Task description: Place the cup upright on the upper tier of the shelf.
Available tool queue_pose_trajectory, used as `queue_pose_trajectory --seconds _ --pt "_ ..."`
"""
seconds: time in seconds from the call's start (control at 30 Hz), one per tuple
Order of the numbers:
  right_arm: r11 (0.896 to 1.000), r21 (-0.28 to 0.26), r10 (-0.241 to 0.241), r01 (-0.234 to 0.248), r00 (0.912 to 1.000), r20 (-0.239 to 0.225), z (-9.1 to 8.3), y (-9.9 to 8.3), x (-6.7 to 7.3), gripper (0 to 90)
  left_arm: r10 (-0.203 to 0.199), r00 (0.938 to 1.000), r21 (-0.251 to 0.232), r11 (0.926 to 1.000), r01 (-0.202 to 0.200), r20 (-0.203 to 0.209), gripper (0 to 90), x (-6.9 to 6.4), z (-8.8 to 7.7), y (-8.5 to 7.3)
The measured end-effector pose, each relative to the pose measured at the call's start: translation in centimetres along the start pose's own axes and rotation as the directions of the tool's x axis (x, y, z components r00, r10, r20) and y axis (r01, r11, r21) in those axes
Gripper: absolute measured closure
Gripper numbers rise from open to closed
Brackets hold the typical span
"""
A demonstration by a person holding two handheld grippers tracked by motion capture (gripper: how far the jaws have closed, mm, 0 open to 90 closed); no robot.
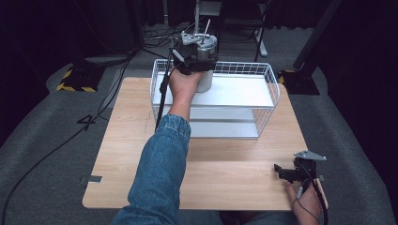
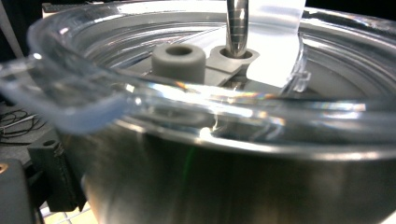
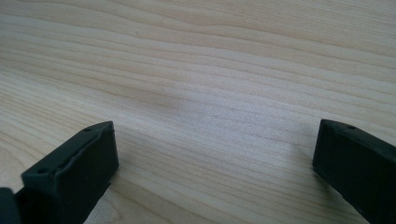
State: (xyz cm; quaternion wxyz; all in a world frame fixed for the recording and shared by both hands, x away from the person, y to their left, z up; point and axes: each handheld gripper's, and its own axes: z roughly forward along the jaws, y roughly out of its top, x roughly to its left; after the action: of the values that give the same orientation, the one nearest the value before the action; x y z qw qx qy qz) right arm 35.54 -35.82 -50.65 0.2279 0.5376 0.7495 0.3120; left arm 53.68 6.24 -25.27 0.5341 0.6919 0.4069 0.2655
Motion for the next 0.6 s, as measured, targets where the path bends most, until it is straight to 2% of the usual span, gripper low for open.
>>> queue_pose_trajectory --seconds 0.13,0.37,0.4,0.6 --pt "1.000 -0.001 -0.001 0.001 1.0000 0.000 0.00 0.00 -0.01 0.3 0.016 0.9999 0.003 0.9999 -0.016 -0.004 3.5 -0.08 -0.07 -0.09" --pt "1.000 -0.001 -0.001 0.001 1.0000 0.000 0.00 0.00 -0.01 0.3 0.002 1.0000 0.003 1.0000 -0.002 0.000 1.9 0.02 -0.12 -0.08" --pt "1.000 0.000 0.000 0.000 1.0000 0.000 0.00 0.00 0.00 0.3 0.003 0.9999 -0.003 1.0000 -0.003 -0.014 0.0 -0.06 -0.11 0.00" --pt "1.000 -0.001 0.000 0.000 1.0000 0.001 0.01 0.01 0.00 0.3 0.028 0.9992 -0.002 0.9996 -0.029 -0.028 0.0 -0.17 -0.32 0.18"
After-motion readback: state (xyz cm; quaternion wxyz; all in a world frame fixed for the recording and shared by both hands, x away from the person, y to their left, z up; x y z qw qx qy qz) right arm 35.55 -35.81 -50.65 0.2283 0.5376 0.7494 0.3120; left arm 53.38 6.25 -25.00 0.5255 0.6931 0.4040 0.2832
